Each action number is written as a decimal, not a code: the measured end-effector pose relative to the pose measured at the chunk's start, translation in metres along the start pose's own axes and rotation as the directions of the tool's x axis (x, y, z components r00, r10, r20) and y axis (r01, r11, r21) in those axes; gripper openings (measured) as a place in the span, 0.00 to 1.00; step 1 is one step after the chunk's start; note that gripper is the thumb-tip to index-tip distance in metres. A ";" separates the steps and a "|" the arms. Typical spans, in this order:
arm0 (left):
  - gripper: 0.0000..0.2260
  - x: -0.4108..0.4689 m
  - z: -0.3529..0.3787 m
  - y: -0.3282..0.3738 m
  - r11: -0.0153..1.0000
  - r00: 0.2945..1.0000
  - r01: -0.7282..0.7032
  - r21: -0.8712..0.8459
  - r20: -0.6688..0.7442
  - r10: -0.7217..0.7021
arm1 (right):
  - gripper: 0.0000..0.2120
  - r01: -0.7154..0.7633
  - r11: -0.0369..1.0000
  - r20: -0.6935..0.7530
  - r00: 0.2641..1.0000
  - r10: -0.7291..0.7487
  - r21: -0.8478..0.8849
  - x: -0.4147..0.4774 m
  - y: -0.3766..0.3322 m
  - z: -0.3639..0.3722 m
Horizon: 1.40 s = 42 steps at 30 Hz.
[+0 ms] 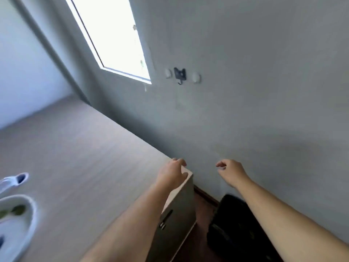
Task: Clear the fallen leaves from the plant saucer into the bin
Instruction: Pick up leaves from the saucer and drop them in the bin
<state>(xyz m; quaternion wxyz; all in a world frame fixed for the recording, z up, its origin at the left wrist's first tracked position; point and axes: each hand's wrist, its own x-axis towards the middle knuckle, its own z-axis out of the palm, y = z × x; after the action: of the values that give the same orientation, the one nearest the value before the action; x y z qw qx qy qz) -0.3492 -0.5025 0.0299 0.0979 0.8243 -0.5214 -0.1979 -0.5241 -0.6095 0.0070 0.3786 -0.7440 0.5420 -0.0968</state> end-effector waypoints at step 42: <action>0.21 -0.317 -0.071 -0.485 0.812 0.824 0.562 -0.156 0.015 -0.567 | 0.20 0.924 0.171 0.800 0.383 -0.462 -0.343 -0.147 -0.368 0.412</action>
<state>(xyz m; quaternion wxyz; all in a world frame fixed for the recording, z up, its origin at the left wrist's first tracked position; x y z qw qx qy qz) -0.0406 -0.0085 -0.0132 0.1062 0.9348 -0.2351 -0.2443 -0.0832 -0.2448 0.0059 0.0557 -0.9815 -0.0347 0.1798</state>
